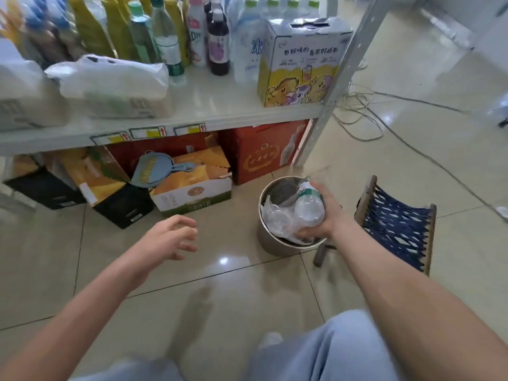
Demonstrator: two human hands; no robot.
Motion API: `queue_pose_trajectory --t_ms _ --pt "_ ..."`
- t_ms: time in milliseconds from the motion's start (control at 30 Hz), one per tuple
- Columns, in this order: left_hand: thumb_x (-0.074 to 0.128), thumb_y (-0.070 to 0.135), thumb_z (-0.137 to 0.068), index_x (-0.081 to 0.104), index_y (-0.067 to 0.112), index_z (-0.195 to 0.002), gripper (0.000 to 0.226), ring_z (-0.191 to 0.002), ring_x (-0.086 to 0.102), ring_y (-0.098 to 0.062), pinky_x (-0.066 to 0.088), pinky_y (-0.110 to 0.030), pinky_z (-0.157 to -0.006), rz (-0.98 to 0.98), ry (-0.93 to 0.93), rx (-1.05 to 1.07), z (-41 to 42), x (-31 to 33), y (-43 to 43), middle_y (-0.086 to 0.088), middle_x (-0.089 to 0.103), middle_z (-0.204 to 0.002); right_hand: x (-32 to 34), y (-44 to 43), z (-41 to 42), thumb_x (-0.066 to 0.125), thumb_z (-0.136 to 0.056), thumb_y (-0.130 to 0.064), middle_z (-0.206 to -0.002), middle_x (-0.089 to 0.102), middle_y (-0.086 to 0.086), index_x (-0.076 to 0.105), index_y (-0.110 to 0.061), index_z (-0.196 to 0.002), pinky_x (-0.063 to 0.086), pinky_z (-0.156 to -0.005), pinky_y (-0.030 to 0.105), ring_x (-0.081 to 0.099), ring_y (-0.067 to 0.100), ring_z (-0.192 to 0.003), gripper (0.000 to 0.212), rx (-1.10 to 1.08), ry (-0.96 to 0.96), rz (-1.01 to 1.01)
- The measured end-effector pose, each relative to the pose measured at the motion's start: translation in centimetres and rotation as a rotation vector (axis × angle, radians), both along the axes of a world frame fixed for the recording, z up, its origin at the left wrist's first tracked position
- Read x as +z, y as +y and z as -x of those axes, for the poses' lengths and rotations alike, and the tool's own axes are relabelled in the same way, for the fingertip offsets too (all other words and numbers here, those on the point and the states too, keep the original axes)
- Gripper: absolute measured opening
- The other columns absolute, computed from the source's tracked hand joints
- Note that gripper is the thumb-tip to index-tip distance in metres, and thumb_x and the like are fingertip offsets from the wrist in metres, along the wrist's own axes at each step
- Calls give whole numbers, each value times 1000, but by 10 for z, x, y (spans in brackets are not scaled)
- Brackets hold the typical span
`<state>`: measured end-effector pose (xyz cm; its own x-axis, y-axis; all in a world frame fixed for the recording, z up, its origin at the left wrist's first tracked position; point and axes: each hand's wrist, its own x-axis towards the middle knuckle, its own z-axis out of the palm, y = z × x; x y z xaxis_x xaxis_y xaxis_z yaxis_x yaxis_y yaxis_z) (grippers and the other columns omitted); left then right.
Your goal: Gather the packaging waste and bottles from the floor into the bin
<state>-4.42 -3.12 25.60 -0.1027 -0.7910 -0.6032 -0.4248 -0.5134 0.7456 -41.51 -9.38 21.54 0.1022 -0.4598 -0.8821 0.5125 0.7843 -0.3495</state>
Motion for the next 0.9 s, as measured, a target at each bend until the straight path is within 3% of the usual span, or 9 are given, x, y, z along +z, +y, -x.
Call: queue_pose_trajectory --t_ms 100,200,300,500,667,767,833,900 --pt "61 34 -96 67 33 -111 16 -79 77 -3 56 -29 -69 -3 -3 4 10 -2 -11 2 74 -108 -13 -4 8 92 -49 -48 -104 76 18 67 -14 -119 55 -79 62 73 46 -90 81 29 14 -134" --pt "61 31 -96 67 31 -111 16 -82 78 -9 55 -28 -69 -3 8 16 26 -1 -22 1 73 -109 -22 -12 14 96 -40 -39 -123 71 16 62 -20 -132 49 -91 66 66 44 -111 100 51 47 -223" --pt "61 27 -97 67 26 -112 16 -90 77 -16 56 -30 -70 -2 36 10 43 2 -30 -4 72 -111 -34 -24 13 98 -36 -41 -126 68 19 61 -19 -133 44 -93 70 63 50 -112 106 40 130 -280" --pt "59 25 -98 64 23 -115 18 -93 76 -17 57 -32 -74 -2 40 -2 60 3 -36 -3 70 -112 -49 -41 -8 98 -38 -44 -125 60 24 60 -17 -122 46 -74 75 58 59 -103 96 90 248 -343" --pt "60 27 -97 64 27 -114 17 -92 76 -15 56 -31 -73 5 32 -6 53 -5 -33 0 70 -111 -60 -51 -17 92 -51 -55 -125 50 29 51 -13 -106 49 -75 76 51 70 -99 80 157 213 -354" --pt "61 28 -97 64 28 -114 17 -90 76 -13 57 -30 -73 17 18 -11 49 -7 -32 2 70 -110 -61 -52 -11 87 -59 -62 -135 50 27 48 -17 -122 56 -70 69 59 72 -92 86 201 222 -318" --pt "60 28 -98 62 27 -115 18 -91 75 -14 57 -31 -73 32 1 -23 47 -4 -32 1 69 -110 -56 -54 -5 79 -68 -66 -151 42 20 43 -25 -131 61 -59 57 68 64 -86 84 225 305 -287" --pt "57 29 -99 59 27 -119 20 -93 73 -13 58 -35 -79 74 -51 -68 45 -4 -28 1 68 -109 -46 -55 0 68 -79 -67 -153 41 22 43 -21 -140 61 -47 42 73 55 -82 81 342 389 -285"
